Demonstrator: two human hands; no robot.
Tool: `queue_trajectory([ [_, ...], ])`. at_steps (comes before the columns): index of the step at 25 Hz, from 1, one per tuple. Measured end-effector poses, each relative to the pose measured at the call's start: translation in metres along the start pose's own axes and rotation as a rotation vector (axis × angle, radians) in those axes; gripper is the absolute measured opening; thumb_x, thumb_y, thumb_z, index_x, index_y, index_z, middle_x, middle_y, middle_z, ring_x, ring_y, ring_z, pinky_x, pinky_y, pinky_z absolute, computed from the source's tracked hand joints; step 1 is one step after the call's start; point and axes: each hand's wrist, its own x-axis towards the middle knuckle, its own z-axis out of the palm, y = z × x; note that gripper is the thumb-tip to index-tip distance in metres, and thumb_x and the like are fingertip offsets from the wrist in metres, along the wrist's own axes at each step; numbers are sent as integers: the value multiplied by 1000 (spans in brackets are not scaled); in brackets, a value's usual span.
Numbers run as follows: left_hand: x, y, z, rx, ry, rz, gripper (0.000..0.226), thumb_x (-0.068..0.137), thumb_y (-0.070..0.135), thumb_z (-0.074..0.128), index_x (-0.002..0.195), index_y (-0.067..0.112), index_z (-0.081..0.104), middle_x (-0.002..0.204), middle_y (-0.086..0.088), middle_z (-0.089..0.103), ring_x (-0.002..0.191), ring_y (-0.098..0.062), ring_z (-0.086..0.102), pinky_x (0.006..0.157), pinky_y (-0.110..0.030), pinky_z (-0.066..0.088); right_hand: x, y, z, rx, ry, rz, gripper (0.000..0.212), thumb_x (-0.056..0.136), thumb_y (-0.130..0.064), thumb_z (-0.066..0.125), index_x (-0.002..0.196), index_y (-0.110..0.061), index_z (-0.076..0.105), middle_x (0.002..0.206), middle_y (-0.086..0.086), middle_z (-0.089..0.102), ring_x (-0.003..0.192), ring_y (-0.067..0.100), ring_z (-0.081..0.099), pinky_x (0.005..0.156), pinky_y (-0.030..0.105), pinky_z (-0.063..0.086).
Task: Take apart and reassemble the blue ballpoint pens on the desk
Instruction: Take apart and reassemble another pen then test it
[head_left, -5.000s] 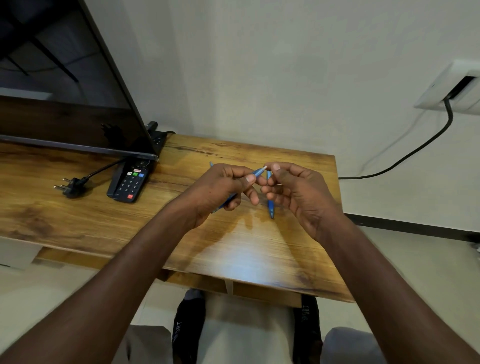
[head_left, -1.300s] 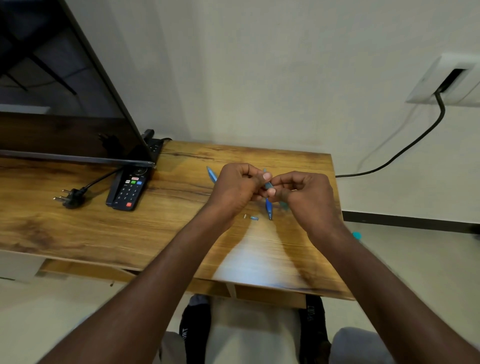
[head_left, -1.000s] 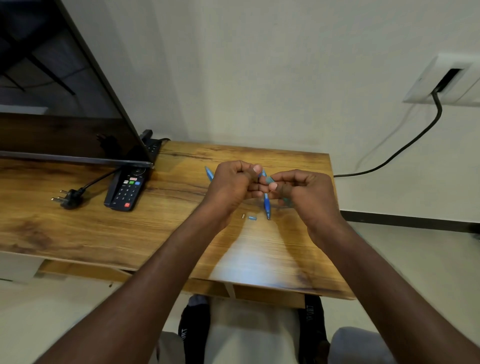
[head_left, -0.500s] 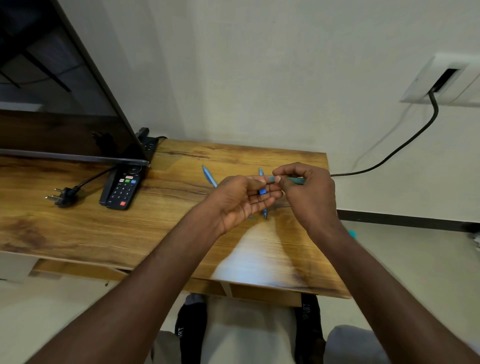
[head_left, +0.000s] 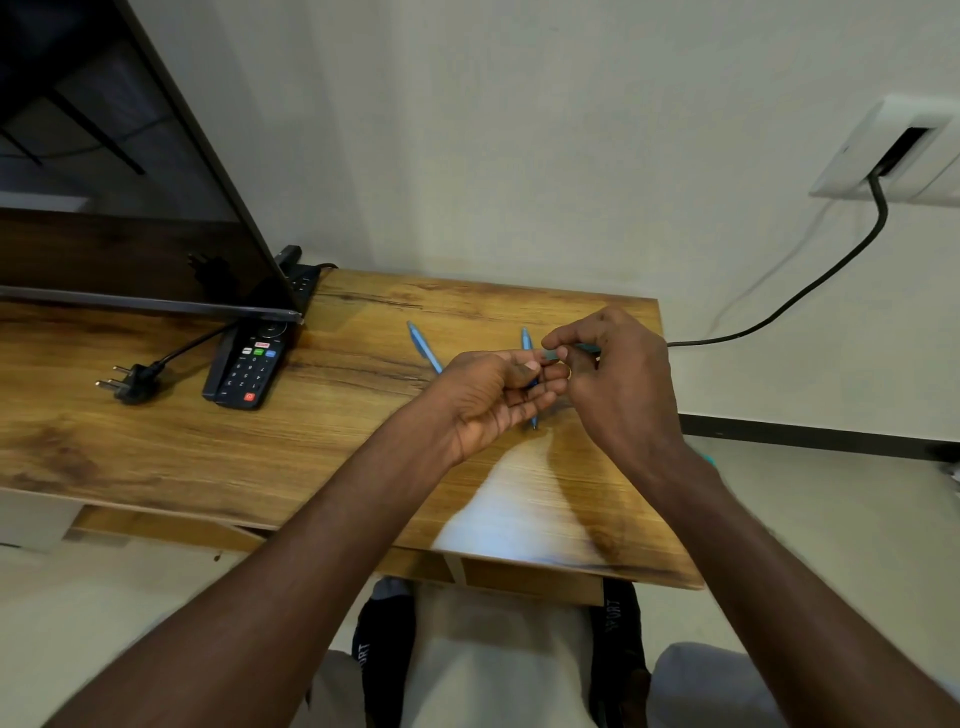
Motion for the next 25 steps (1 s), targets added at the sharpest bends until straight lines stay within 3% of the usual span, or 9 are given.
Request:
queue_trajectory([
  [3, -1, 0, 0, 0, 11, 12, 26, 104, -9, 48, 114, -4, 71, 89, -13, 79, 74, -16, 78, 76, -26, 64, 0, 1, -1, -3, 3, -11, 23, 92, 0, 68, 102, -15, 82, 103, 1, 70, 94, 14, 66, 79, 30, 56],
  [8, 0, 0, -2, 4, 50, 46, 18, 103, -1, 58, 114, -3, 71, 92, -14, 79, 78, -18, 78, 73, -26, 65, 1, 5, 0, 112, 10, 89, 20, 96, -7, 70, 98, -23, 82, 103, -8, 72, 92, -1, 63, 78, 8, 48],
  [11, 0, 2, -2, 9, 88, 68, 18, 102, 3, 62, 117, -2, 71, 96, -15, 79, 84, -20, 78, 76, -27, 65, 1, 6, 3, 315, 21, 237, 19, 96, -10, 72, 98, -24, 83, 101, -13, 77, 99, 2, 69, 90, 25, 55],
  [14, -2, 4, -3, 50, 123, 119, 22, 100, 6, 68, 118, -4, 70, 100, -19, 79, 84, -22, 79, 77, -27, 65, 0, 6, 5, 464, 21, 345, 19, 95, -9, 73, 97, -25, 83, 94, -9, 79, 92, 9, 73, 86, 34, 60],
  [20, -5, 7, -1, 154, 160, 219, 22, 100, 13, 70, 114, -4, 71, 104, -22, 79, 81, -22, 79, 77, -29, 65, 0, 7, 5, 684, -23, 500, 18, 97, -6, 71, 103, -18, 82, 100, 2, 80, 87, 12, 72, 73, 26, 55],
  [25, -6, 8, -4, 250, 195, 284, 22, 100, 15, 71, 111, -3, 72, 97, -19, 81, 87, -26, 80, 79, -32, 65, -1, 6, 4, 721, -57, 575, 16, 97, -7, 72, 103, -17, 82, 98, -1, 80, 88, 13, 70, 70, 28, 56],
])
